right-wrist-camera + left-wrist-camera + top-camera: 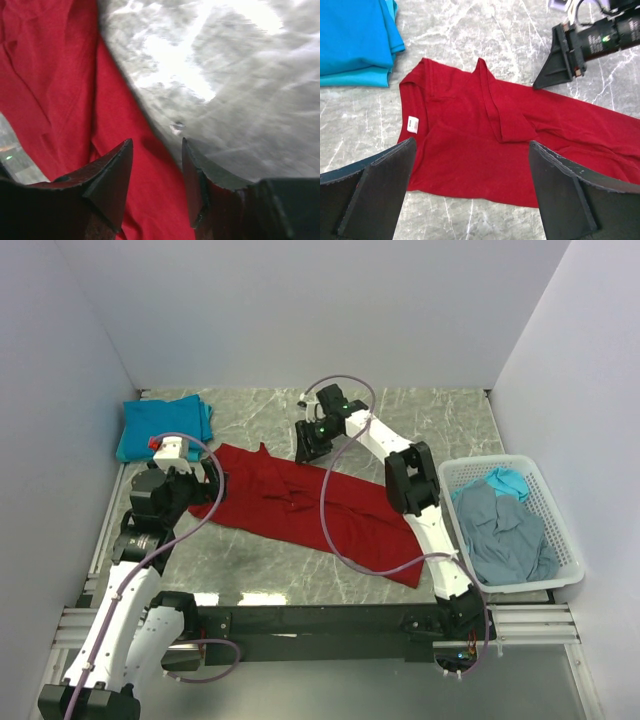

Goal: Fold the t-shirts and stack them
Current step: Fold the tshirt

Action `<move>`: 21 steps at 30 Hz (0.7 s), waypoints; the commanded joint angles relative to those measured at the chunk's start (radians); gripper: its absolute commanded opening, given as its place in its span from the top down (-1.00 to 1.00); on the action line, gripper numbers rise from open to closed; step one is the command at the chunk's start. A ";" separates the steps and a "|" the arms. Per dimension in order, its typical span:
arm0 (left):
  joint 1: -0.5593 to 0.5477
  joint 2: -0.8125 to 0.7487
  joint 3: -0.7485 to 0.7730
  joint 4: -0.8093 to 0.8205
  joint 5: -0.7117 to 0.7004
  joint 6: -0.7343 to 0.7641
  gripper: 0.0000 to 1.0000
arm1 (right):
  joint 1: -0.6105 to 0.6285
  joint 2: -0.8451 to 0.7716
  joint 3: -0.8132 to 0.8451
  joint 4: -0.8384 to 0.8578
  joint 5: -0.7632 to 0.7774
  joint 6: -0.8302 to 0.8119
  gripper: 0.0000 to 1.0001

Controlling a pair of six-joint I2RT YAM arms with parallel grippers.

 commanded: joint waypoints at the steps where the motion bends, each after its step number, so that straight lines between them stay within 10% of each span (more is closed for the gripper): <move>1: 0.000 -0.027 0.024 0.052 0.011 0.014 -0.99 | 0.040 0.040 0.017 -0.015 -0.025 0.004 -0.01; 11: 0.000 -0.031 0.024 0.052 0.021 0.020 -0.99 | 0.028 0.013 0.011 0.006 0.051 0.024 0.94; 21: 0.000 -0.030 0.022 0.055 0.031 0.020 -0.99 | -0.104 -0.061 -0.011 0.044 0.193 0.060 1.00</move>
